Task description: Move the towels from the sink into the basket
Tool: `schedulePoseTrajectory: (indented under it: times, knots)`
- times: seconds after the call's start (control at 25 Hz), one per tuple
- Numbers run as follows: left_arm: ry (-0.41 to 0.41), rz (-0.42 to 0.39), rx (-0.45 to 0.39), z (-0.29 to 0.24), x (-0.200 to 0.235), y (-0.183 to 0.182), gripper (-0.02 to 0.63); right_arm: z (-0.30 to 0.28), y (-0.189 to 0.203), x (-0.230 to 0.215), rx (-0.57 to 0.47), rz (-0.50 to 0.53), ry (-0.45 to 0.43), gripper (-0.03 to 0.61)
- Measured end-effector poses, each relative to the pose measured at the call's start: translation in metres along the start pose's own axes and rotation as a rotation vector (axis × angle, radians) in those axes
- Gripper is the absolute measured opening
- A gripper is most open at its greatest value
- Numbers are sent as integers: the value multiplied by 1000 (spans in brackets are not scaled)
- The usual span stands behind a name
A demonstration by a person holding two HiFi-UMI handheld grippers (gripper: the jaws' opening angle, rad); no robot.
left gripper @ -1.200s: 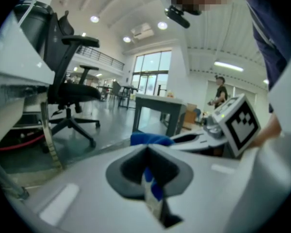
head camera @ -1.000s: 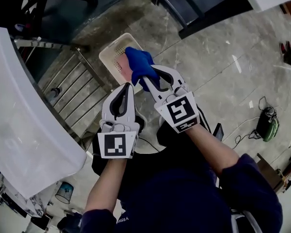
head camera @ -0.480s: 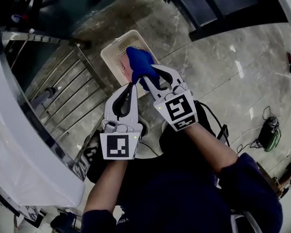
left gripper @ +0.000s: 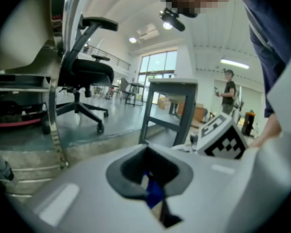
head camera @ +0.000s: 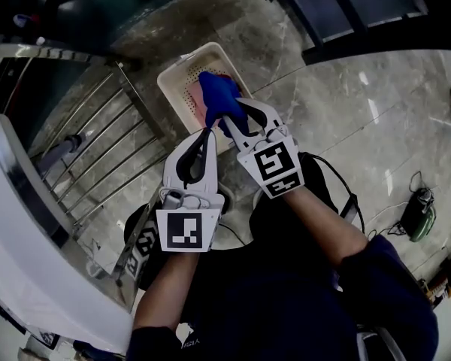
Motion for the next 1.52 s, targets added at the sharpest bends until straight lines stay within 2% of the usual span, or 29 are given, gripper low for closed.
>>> schedulePoseTrajectory:
  times: [0.12, 0.24, 0.44, 0.68, 0.88, 1.08, 1.52]
  knots:
    - [-2, 12, 0, -3, 6, 7, 3, -12, 10, 1, 36, -8, -9, 94]
    - [-1, 19, 11, -2, 10, 9, 3, -20, 16, 5, 72, -17, -29, 165]
    - [12, 20, 18, 1, 9, 3, 2, -16, 7, 8, 70, -28, -26, 196]
    - [23, 50, 45, 11, -2, -20, 3, 14, -20, 7, 80, -42, -3, 196]
    - [28, 68, 78, 32, -21, -58, 3, 56, -56, 8, 87, -58, 1, 195]
    - [45, 41, 88, 57, -40, -103, 3, 100, -96, 11, 74, -69, 10, 195]
    - [28, -6, 26, 130, -85, -219, 3, 210, -192, 33, -4, -60, 23, 183]
Point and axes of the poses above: the fingertips, and each gripper's own axes: z backward along the fingers, x to its left, y out of its underside, the point moved 4 cm from there along z, backward along the fingers, and after that the axes turned 1 degree about z, right-handed, at the moved point
